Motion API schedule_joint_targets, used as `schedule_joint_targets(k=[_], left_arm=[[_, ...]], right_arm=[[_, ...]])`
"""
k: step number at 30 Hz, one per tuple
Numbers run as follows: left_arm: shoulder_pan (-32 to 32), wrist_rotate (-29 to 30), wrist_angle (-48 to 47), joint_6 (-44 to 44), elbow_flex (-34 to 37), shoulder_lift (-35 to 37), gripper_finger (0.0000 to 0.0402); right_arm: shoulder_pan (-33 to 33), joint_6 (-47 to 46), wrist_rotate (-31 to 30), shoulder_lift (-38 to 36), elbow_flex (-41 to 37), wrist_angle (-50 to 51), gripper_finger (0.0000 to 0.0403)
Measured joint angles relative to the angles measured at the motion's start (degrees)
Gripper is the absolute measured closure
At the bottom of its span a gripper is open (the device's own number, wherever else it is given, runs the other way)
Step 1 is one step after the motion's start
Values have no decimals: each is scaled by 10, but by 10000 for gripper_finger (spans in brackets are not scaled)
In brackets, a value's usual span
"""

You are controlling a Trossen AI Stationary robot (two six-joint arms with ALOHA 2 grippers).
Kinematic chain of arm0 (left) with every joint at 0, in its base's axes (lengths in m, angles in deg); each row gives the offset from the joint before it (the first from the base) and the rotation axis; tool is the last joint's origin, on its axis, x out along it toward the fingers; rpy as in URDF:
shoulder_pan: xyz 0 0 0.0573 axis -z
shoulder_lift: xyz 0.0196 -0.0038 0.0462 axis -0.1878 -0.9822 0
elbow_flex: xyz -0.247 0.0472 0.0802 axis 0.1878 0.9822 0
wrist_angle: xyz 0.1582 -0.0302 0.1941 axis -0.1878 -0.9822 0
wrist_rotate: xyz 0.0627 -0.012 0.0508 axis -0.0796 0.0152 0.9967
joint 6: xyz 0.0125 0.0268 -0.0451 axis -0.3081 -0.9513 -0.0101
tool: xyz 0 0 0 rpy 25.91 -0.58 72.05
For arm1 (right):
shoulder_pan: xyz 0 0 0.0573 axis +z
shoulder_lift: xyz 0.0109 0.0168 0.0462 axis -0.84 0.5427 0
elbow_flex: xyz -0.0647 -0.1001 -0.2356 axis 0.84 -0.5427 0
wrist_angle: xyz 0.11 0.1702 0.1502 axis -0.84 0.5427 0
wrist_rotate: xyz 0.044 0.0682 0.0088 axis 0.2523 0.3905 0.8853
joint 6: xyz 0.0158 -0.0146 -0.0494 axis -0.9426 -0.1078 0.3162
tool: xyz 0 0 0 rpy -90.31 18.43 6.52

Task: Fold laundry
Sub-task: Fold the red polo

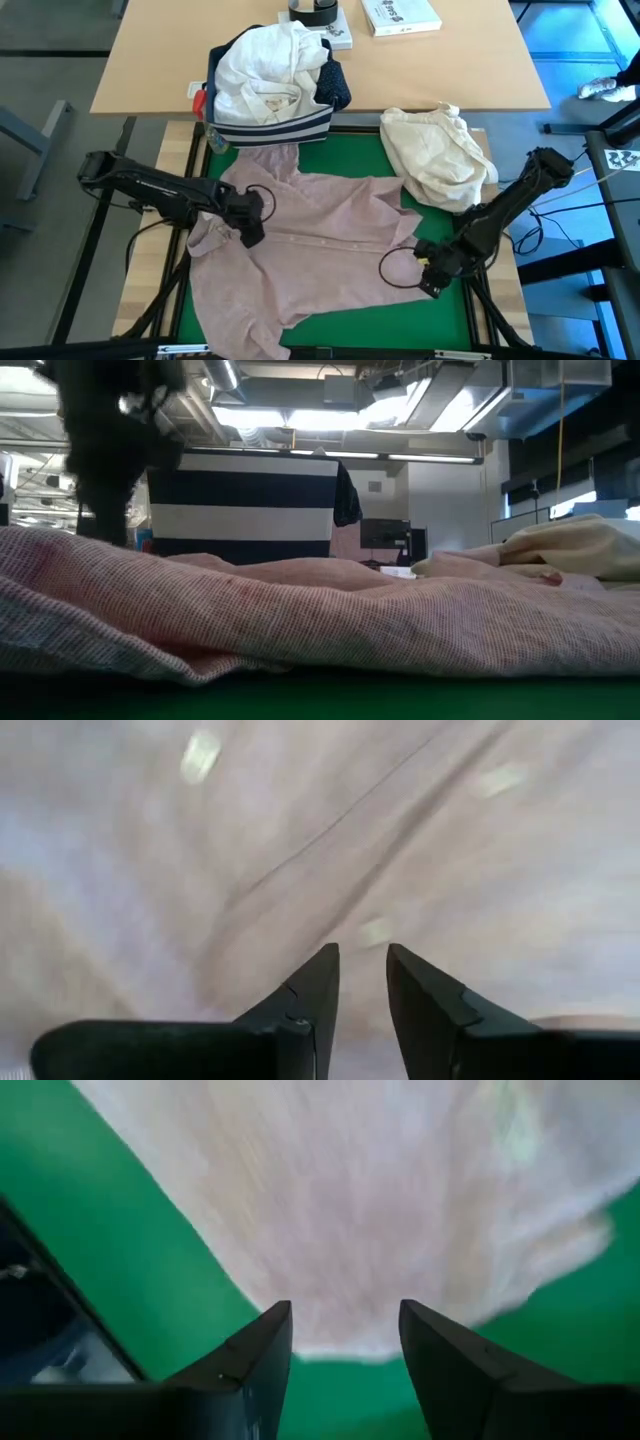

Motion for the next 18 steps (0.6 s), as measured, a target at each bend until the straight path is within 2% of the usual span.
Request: schedule_joint_targets(k=[3, 5, 9, 13, 18], left_arm=[[12, 35, 13, -18, -51, 0, 318], [21, 73, 23, -19, -55, 1, 318], [33, 101, 57, -19, -34, -5, 318], [38, 100, 91, -13, 5, -16, 318], [37, 102, 113, -6, 50, -27, 318]], right_arm=[[-17, 34, -122, 0, 38, 74, 217], [-39, 49, -197, 0, 42, 105, 217], [-127, 103, -273, 1, 24, 118, 217], [-255, 176, -283, 1, -11, 74, 217], [-390, 264, -188, 1, -74, -52, 217]])
